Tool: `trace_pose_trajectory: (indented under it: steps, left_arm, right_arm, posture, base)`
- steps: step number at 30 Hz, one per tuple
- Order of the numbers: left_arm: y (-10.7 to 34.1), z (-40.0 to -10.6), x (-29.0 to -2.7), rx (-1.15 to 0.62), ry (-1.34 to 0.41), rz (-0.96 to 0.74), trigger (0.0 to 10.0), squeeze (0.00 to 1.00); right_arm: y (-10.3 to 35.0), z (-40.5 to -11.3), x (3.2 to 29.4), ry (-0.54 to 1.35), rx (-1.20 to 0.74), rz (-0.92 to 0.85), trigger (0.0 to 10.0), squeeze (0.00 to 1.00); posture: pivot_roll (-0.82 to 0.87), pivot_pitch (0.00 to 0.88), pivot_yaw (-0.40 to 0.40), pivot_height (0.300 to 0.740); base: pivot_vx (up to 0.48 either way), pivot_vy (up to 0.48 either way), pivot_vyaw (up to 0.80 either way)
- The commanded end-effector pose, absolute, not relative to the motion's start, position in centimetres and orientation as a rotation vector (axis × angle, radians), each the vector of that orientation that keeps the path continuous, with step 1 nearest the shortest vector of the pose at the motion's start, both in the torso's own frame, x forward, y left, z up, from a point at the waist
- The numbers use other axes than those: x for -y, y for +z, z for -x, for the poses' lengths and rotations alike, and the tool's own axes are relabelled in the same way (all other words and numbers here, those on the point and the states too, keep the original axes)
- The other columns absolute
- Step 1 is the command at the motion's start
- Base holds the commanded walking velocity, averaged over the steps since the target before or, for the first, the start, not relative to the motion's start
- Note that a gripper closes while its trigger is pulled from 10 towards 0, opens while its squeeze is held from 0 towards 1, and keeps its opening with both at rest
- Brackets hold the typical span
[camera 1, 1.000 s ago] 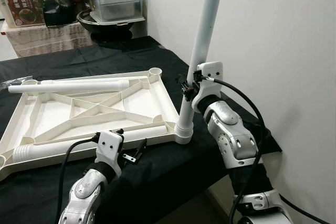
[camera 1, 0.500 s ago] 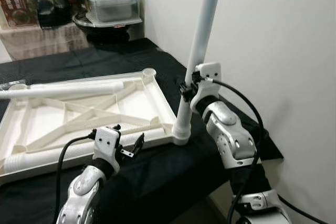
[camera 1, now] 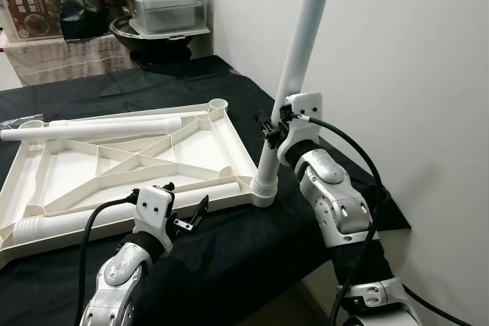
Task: Building children table
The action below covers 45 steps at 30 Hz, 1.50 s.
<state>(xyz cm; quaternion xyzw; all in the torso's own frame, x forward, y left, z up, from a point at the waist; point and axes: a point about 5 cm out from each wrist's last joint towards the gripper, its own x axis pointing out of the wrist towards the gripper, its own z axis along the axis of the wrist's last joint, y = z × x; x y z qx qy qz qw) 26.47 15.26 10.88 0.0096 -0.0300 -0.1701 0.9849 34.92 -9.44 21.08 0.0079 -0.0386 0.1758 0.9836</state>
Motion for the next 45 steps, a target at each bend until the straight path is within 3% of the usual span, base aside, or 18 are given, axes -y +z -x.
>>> trace_pose_trajectory:
  steps: [1,45]
  left_arm:
    - [10.5,-26.5,-14.9,0.052,-0.355,-0.009,10.0,0.0]
    - [10.2,-26.3,-14.8,0.049,-0.352,-0.006,10.0,0.0]
  right_arm:
    - [17.5,-34.7,9.8,0.35,-0.089,-0.01,10.0,0.0]
    - [16.6,-37.0,9.6,0.411,-0.197,-0.039,10.0,0.0]
  posture:
    - [-0.02,0.0,-0.077,0.74]
    - [0.0,0.0,-0.101,0.74]
  base:
    - [0.0,0.0,0.0]
    - [0.0,0.0,0.0]
